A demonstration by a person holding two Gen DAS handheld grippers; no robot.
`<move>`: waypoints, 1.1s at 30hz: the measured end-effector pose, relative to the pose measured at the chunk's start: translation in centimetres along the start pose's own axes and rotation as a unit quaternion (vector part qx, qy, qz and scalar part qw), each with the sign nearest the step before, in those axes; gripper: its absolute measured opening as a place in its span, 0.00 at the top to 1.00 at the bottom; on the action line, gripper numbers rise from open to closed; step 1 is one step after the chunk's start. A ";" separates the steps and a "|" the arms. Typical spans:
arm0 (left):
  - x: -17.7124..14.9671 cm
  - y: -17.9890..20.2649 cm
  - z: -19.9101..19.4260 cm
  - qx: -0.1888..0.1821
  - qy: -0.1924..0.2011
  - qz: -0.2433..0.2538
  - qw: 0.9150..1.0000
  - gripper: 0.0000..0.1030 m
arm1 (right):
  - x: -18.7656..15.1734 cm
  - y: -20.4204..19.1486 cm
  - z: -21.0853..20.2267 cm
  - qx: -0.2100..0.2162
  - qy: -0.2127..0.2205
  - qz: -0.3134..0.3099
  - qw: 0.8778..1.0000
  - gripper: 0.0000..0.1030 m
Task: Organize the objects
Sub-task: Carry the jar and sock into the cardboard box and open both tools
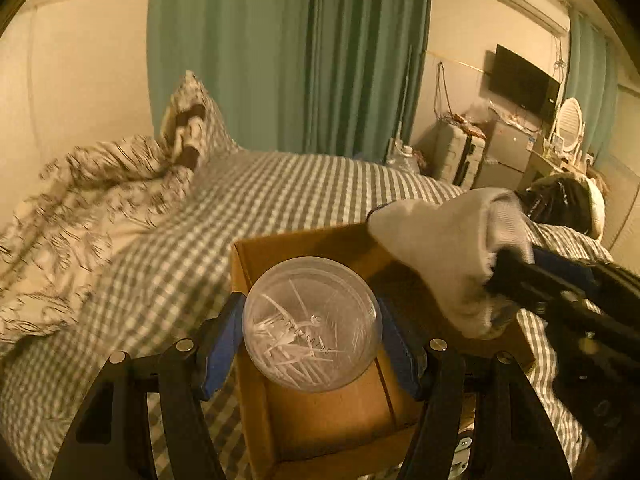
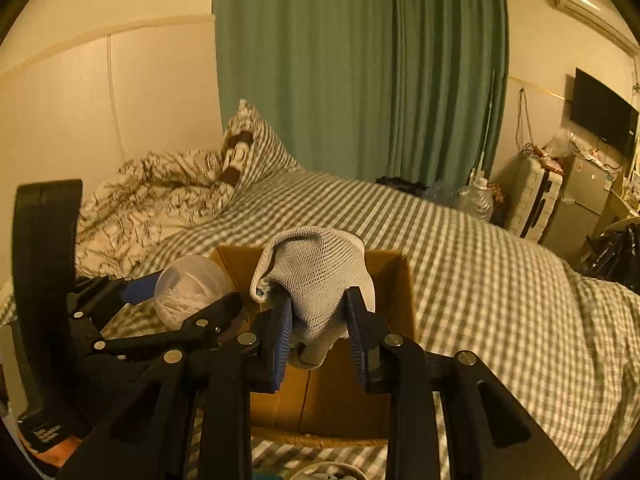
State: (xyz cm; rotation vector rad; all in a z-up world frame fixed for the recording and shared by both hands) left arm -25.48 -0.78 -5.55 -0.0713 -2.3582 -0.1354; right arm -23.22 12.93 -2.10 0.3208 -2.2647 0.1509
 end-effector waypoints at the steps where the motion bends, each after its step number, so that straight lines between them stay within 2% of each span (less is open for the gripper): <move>1: -0.2 -0.2 0.4 -0.003 -0.006 0.000 1.000 0.35 | -0.2 -0.1 0.5 0.001 -0.004 0.001 1.000 0.76; 5: -0.5 -0.4 1.2 -0.012 -0.019 -0.002 1.000 0.34 | -0.4 0.3 2.3 0.023 -0.011 0.032 0.999 0.75; 7: -0.5 -0.1 0.8 -0.013 -0.012 0.002 1.000 0.29 | -0.4 0.5 2.2 0.021 -0.006 0.045 0.999 0.73; 8: -0.6 0.0 0.5 -0.012 -0.007 0.007 1.000 0.25 | -0.3 0.6 1.8 0.021 -0.003 0.048 0.999 0.69; 10: -0.7 0.5 -0.4 -0.008 0.005 0.019 1.000 0.08 | -0.3 1.0 0.8 0.014 0.006 0.050 0.999 0.45; 14: -1.1 1.0 -2.7 -0.012 0.015 0.032 0.999 0.08 | -0.1 1.8 -2.7 -0.014 0.023 0.048 0.998 0.41; 18: -1.3 1.6 -5.8 -0.010 0.030 0.035 0.999 0.05 | -0.3 2.8 -6.9 -0.046 0.034 0.052 0.997 0.31; 21: -2.0 2.2 -8.5 0.005 0.046 0.045 0.998 0.00 | -1.2 3.4 -9.9 -0.064 0.034 0.056 0.996 0.29; 28: -4.4 3.0 -13.3 0.005 0.057 0.033 0.998 0.00 | -4.5 2.8 -15.6 -0.084 0.034 0.035 0.995 0.29; 33: -7.2 3.6 -14.5 0.003 0.041 0.028 0.999 0.00 | -7.6 2.3 -17.5 -0.087 0.026 0.035 0.995 0.26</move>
Point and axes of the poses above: each gripper's, at about its wrist camera, not at the fingertips, and z roughly the way its jaws point, y to its right, x to its top, the point moved 1 cm from there along z, roughly the way its jaws point, and after that the axes turned 5 degrees about -y, right-handed, at the moved point
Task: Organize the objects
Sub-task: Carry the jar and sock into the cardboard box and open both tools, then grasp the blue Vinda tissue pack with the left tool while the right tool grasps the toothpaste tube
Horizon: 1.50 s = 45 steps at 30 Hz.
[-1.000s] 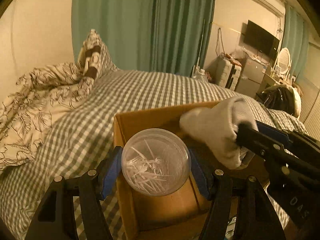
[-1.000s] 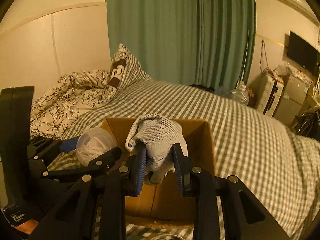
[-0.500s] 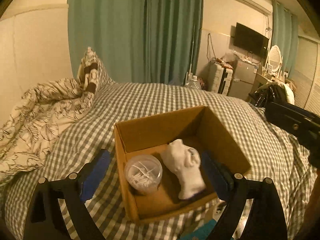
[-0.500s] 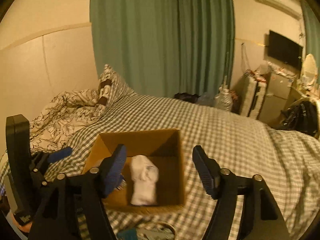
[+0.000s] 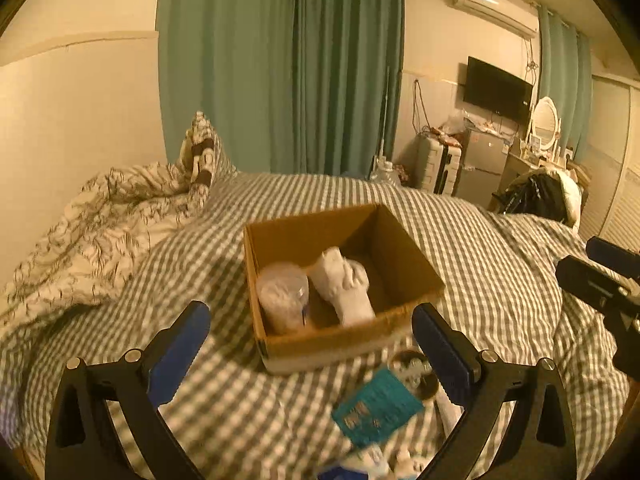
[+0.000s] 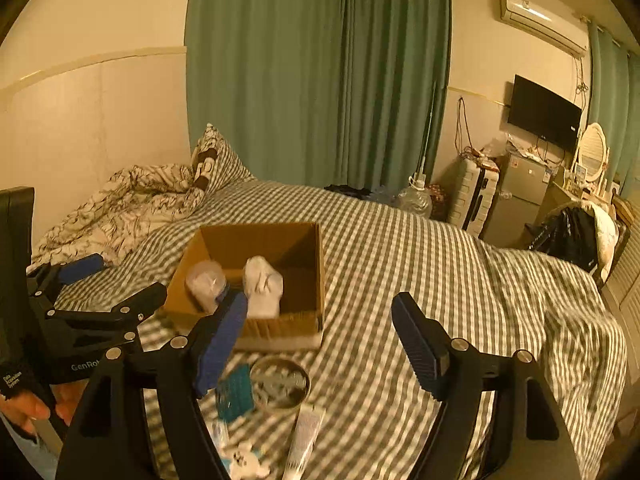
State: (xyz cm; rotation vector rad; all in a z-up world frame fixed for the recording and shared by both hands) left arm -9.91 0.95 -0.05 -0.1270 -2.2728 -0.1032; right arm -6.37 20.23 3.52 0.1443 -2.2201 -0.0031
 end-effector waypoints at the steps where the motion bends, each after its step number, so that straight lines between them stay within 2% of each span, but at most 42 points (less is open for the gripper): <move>1: -0.4 -0.1 0.0 0.001 -0.004 0.000 1.000 0.00 | -0.6 -0.1 0.0 -0.001 -0.003 0.001 1.000 0.26; 8: -5.1 0.4 1.6 0.017 -0.046 -0.007 0.999 0.00 | -5.9 -0.4 1.0 -0.015 -0.034 0.009 0.999 0.26; 14: -9.7 0.9 3.9 0.035 -0.094 0.003 0.995 0.00 | -10.5 -0.6 4.1 -0.013 -0.086 0.013 0.996 0.26; 21: -13.6 1.8 6.8 0.036 -0.142 0.019 0.989 0.00 | -14.0 -0.6 7.8 -0.015 -0.135 0.019 0.991 0.26; 24: -14.5 2.1 8.0 0.029 -0.163 0.021 0.986 0.00 | -15.0 -0.4 9.1 -0.012 -0.153 0.027 0.988 0.26; 32: -14.8 2.5 10.5 0.002 -0.189 0.001 0.982 0.00 | -17.0 0.3 11.8 -0.003 -0.193 0.054 0.980 0.27; 36: -15.4 2.8 11.9 0.001 -0.206 0.014 0.979 0.00 | -17.8 0.3 12.9 -0.001 -0.212 0.055 0.976 0.28; 38: -15.5 2.8 11.9 -0.002 -0.205 0.015 0.979 0.00 | -18.1 0.1 13.1 -0.003 -0.217 0.050 0.975 0.32; 41: -15.8 2.6 11.6 -0.013 -0.208 0.014 0.978 0.01 | -18.4 -0.2 13.1 -0.019 -0.220 0.037 0.975 0.53; 43: -16.0 2.5 11.2 -0.024 -0.211 0.013 0.977 0.13 | -18.3 -0.3 12.7 -0.025 -0.216 0.032 0.976 0.73; 44: -16.0 2.4 11.0 -0.032 -0.214 0.012 0.976 0.17 | -18.2 -0.2 12.2 -0.023 -0.211 0.035 0.977 0.77; 45: -16.1 2.3 10.8 -0.040 -0.217 0.009 0.975 0.24 | -18.1 -0.2 12.0 -0.022 -0.208 0.037 0.977 0.77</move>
Point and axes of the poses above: each gripper's, at about its wrist camera, not at the fingertips, and z roughly the way its jaws point, y to its right, x to its top, the point moved 1 cm from there along z, roughly the way its jaws point, and after that the axes turned 5 degrees about -y, right-handed, at the moved point
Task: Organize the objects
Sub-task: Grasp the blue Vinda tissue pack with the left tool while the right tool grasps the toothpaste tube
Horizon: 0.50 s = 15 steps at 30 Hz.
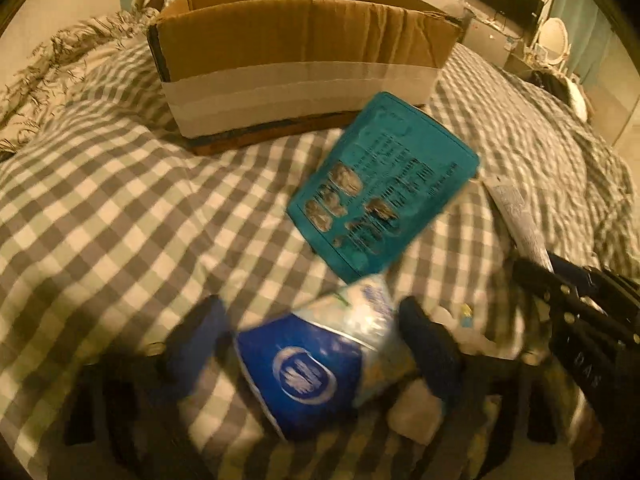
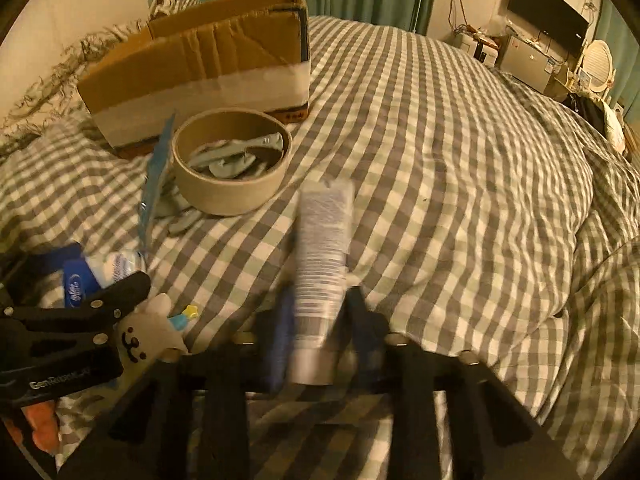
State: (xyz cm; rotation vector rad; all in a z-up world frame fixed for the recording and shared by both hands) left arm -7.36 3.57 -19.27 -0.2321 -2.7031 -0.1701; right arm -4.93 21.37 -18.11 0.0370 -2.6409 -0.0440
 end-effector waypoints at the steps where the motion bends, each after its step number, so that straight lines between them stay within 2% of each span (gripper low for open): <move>1: -0.2 0.0 -0.2 -0.005 -0.002 0.000 1.000 0.26 | -0.1 0.1 -0.4 0.003 0.003 0.002 1.000 0.77; 8: -1.3 -0.3 -2.0 -0.002 -0.001 0.001 1.000 0.31 | -0.2 -0.6 -3.1 -0.002 0.030 -0.008 1.000 0.77; 15: 0.0 -0.4 -5.8 0.005 0.047 0.003 0.999 0.31 | 0.3 -0.9 -6.8 0.003 0.074 -0.010 0.997 0.77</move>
Point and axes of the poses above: each gripper's, at about its wrist camera, not at the fingertips, and z roughly the way its jaws point, y to its right, x to its top, the point moved 1 cm from there along z, roughly the way its jaws point, and after that the axes turned 5 degrees about -y, right-handed, at the moved point
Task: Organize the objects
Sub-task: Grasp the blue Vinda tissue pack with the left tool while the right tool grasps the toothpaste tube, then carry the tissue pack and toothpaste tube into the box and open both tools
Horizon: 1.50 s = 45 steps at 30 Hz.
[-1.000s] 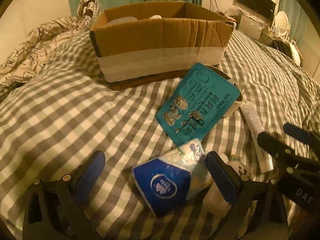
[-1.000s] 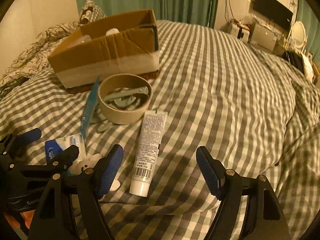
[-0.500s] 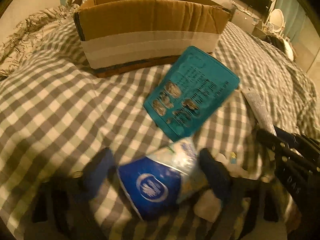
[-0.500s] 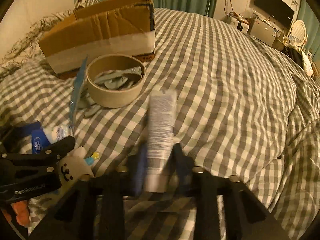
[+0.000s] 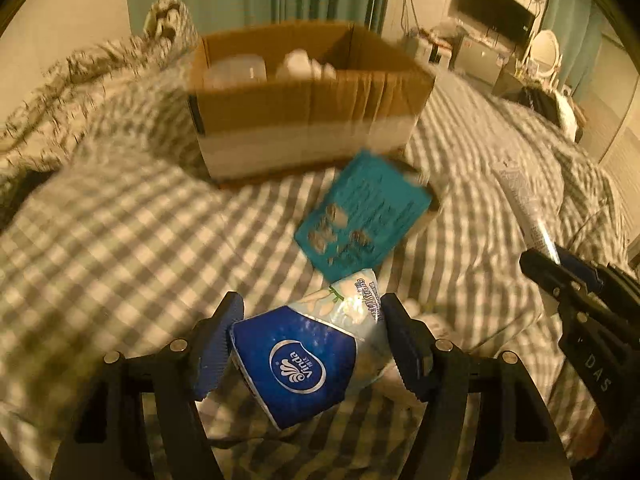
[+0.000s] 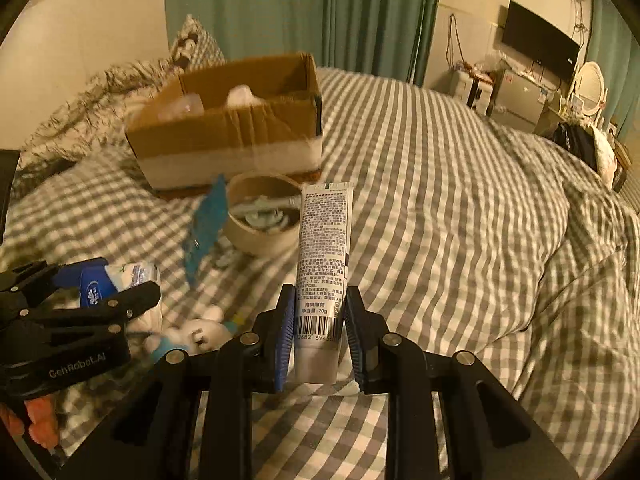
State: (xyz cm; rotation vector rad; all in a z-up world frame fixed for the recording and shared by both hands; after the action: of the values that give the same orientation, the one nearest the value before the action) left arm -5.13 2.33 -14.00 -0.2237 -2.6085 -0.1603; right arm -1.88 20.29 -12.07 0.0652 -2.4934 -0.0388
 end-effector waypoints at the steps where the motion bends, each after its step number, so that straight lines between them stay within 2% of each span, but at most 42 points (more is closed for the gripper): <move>1: 0.6 0.1 -0.8 0.002 0.011 0.001 1.000 0.31 | 0.4 0.0 -0.7 0.003 0.008 0.000 1.000 0.77; 8: 6.5 0.8 -5.6 -0.002 0.081 0.010 0.997 0.31 | 4.5 0.1 -4.4 0.016 0.064 -0.006 0.998 0.77; 14: 12.6 0.5 -8.3 0.006 0.131 0.015 0.991 0.31 | 10.0 0.4 -6.7 0.032 0.110 -0.014 0.993 0.77; 21: 19.5 -0.4 -8.3 0.023 0.166 0.013 0.986 0.31 | 17.5 0.7 -6.8 0.055 0.147 -0.021 0.987 0.77; 27: 23.9 -1.7 -6.1 0.025 0.179 0.010 0.983 0.31 | 22.9 -0.6 -3.9 0.076 0.153 -0.028 0.985 0.77; 29: 24.7 -2.4 -4.0 0.031 0.173 0.007 0.984 0.31 | 24.1 -1.1 -1.5 0.082 0.142 -0.028 0.986 0.77; 36: 24.8 -5.1 3.8 0.034 0.128 -0.007 0.991 0.31 | 24.5 -2.4 7.0 0.100 0.080 -0.029 0.991 0.77; 41: 24.7 -5.4 6.5 0.036 0.113 -0.001 0.993 0.30 | 24.3 -2.7 10.5 0.086 0.064 -0.040 0.993 0.76; 44: 24.5 -4.9 6.4 0.035 0.115 0.006 0.993 0.22 | 24.0 -1.9 10.8 0.090 0.070 -0.027 0.993 0.75; 45: 24.3 -4.9 6.3 0.034 0.116 0.007 0.993 0.15 | 24.0 -1.7 10.7 0.091 0.073 -0.022 0.993 0.63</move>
State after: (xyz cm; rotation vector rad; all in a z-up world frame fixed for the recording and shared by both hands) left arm -29.89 1.65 -7.49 -0.1887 -2.3763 -0.0868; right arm -27.40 17.33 -6.17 0.1934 -2.3433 0.1681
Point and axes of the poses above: each gripper's, at about its wrist camera, not at the fingertips, and z roughly the way its jaws point, y to its right, x to its top, the point moved 1 cm from there along z, roughly the way its jaws point, and after that the axes turned 5 degrees about -y, right-handed, at the moved point
